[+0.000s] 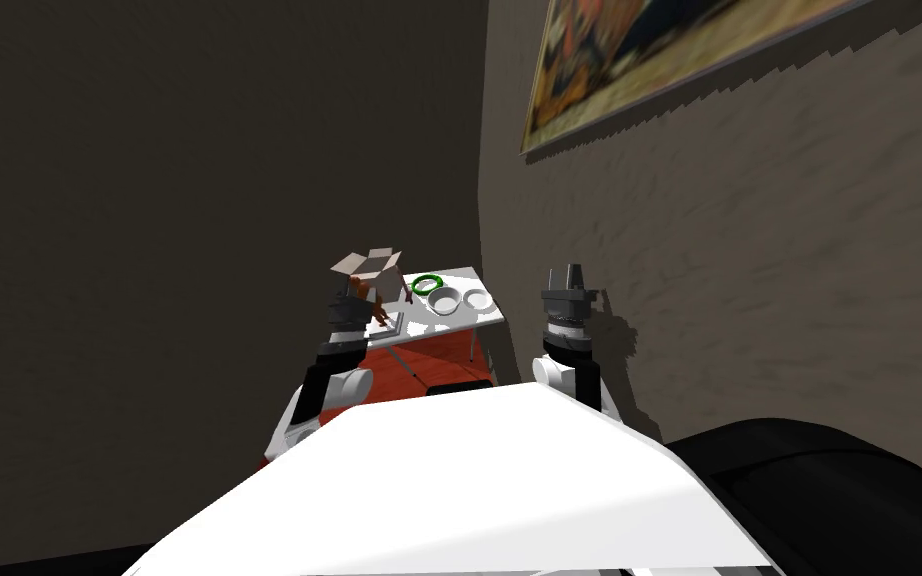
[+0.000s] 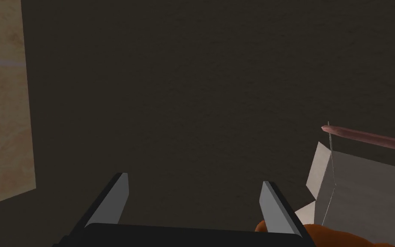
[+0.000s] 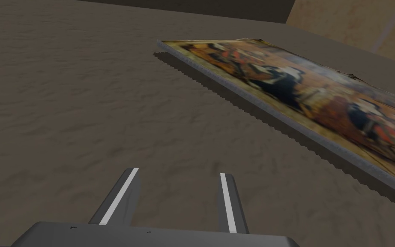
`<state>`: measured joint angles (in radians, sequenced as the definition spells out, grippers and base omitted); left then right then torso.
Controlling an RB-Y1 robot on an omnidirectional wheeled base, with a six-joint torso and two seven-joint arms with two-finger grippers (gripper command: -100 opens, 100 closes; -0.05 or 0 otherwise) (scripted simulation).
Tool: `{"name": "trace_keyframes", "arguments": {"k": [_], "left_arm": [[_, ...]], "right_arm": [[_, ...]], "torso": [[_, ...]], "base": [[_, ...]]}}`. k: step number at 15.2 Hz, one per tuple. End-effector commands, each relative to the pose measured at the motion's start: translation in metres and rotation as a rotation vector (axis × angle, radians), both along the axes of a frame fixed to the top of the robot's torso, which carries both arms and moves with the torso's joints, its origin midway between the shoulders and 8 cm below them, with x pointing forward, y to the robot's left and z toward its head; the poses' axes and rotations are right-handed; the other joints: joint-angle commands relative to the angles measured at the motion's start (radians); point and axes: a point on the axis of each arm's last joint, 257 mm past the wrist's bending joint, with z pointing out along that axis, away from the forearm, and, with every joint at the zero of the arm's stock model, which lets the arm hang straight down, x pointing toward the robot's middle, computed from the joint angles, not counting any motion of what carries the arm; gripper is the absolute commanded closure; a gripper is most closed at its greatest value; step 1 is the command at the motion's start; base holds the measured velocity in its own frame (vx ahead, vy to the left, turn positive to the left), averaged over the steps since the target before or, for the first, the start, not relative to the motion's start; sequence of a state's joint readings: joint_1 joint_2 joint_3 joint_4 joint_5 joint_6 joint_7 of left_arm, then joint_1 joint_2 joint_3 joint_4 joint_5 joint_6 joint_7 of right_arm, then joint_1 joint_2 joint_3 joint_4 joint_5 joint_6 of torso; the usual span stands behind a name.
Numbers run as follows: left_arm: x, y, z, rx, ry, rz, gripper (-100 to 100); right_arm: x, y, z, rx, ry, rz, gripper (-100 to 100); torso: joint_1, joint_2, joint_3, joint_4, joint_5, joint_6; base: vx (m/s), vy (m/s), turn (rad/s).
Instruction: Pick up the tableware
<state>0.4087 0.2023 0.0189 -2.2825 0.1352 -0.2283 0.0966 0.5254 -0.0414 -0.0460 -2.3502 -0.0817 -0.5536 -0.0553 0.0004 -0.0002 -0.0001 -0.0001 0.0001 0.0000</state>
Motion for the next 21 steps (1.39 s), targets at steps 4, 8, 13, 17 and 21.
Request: {"name": "trace_keyframes", "arguments": {"k": [4, 8, 13, 17, 21], "left_arm": [[0.025, -0.011, -0.02, 0.016, 0.089, -0.03, -100], [0.038, -0.015, -0.036, 0.023, 0.159, -0.041, -100], [0.06, -0.025, -0.056, 0.039, 0.247, -0.065, -100], [0.072, -0.029, -0.075, 0.048, 0.327, -0.073, -100], [0.083, -0.034, -0.091, 0.058, 0.393, -0.082, -100]], "right_arm": [[0.0, 0.0, 0.0, 0.0, 0.0, 0.0, 0], [0.0, 0.0, 0.0, 0.0, 0.0, 0.0, 0], [0.0, 0.0, 0.0, 0.0, 0.0, 0.0, 0], [0.0, 0.0, 0.0, 0.0, 0.0, 0.0, 0], [0.0, 0.0, 0.0, 0.0, 0.0, 0.0, 0]], "torso": [[0.0, 0.0, 0.0, 0.0, 0.0, 0.0], [0.0, 0.0, 0.0, 0.0, 0.0, 0.0], [0.0, 0.0, 0.0, 0.0, 0.0, 0.0], [0.0, -0.001, 0.0, 0.0, 0.0, 0.0], [0.0, 0.0, 0.0, 0.0, 0.0, 0.0]], "base": [[0.0, 0.004, -0.032], [0.002, 0.006, -0.039], [0.002, 0.007, -0.034], [0.004, 0.008, -0.041], [0.003, 0.006, -0.03]]}}
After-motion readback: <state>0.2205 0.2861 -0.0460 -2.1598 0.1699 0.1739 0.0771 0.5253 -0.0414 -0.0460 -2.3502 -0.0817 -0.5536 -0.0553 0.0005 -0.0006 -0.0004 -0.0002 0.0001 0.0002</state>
